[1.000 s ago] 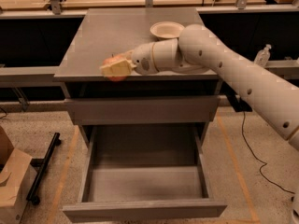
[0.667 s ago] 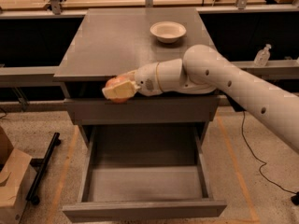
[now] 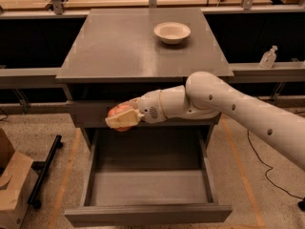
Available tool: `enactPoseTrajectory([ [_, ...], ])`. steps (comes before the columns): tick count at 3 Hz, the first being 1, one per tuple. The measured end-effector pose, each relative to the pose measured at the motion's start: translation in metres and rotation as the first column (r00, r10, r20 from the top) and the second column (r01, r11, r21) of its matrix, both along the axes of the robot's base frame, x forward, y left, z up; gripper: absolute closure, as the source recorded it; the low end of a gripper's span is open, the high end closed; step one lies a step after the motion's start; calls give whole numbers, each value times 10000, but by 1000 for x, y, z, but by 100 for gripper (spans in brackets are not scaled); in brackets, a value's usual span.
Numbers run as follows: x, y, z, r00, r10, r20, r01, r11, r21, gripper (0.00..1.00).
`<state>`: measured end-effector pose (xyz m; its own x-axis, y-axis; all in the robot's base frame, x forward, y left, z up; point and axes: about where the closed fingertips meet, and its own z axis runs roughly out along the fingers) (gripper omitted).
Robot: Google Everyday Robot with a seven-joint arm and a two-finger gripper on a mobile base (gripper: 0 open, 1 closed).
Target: Place apple into middle drawer
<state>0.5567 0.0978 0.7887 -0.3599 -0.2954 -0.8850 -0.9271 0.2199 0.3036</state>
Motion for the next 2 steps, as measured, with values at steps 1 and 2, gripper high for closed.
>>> enactPoseTrajectory([
  [1,0,6,-5,9992,394,-113,-395,9992,-80,100],
  [2,-7,12,-41,9965,760,-357,-747,9965,369,100],
])
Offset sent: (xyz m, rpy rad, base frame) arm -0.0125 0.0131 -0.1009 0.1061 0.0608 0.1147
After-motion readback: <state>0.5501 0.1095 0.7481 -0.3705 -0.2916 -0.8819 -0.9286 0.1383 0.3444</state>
